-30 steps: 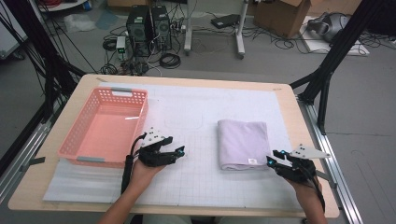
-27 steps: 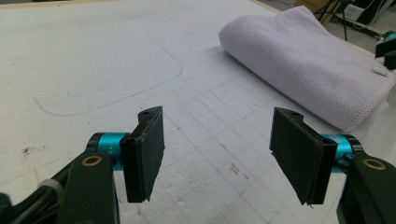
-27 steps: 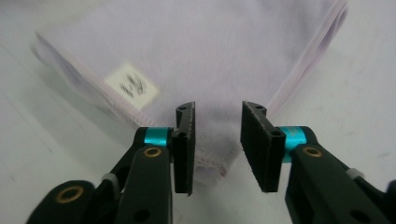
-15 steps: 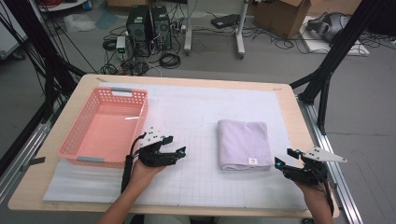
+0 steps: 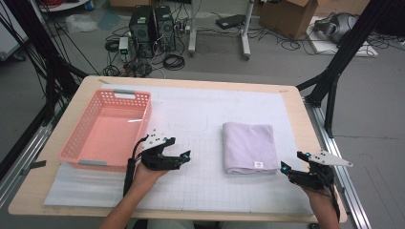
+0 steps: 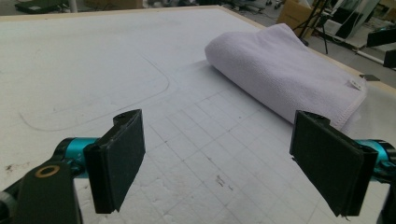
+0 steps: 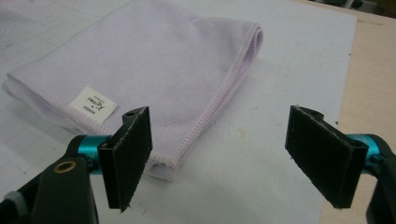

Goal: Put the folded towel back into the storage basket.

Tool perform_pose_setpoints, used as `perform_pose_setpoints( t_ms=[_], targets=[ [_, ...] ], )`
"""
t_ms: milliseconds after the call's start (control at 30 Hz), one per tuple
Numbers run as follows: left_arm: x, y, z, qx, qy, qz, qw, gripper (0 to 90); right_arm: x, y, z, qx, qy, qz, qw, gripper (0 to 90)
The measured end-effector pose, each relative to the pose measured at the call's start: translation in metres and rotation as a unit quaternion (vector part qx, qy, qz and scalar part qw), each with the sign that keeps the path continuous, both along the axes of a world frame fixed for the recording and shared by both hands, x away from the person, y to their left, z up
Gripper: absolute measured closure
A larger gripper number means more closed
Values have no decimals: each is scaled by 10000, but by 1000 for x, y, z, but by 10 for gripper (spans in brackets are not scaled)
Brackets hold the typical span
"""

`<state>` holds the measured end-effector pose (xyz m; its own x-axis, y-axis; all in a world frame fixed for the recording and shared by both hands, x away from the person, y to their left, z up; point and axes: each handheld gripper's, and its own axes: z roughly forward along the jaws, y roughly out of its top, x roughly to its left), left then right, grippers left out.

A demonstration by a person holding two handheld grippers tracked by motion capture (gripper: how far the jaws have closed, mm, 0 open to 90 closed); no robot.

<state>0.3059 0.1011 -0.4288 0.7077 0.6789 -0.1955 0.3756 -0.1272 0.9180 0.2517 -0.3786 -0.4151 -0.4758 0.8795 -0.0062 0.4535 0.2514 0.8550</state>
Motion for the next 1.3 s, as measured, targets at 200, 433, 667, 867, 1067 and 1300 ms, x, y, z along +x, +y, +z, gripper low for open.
perform_pose_setpoints(
  t_ms=[200,433,667,867,1067,1300],
  targets=[
    [1,-2,-3,107,0,-76,9999,229,1,2,0,-9,28,77,10000,221],
    [1,-5,-4,44,19,-164,9999,204,4,5,-4,-77,132,181,9997,221],
    [2,-21,-1,338,-10,-145,9993,210,4,7,-3,-63,127,251,9996,221],
    [9,-36,5,124,-74,-270,9995,197,4,9,-3,-73,168,307,9994,221],
    [25,-55,13,109,110,-377,9992,195,4,9,-3,-67,155,306,9994,221],
    [40,-87,15,151,323,-621,9974,212,5,7,-3,-25,180,305,9994,221]
  ],
)
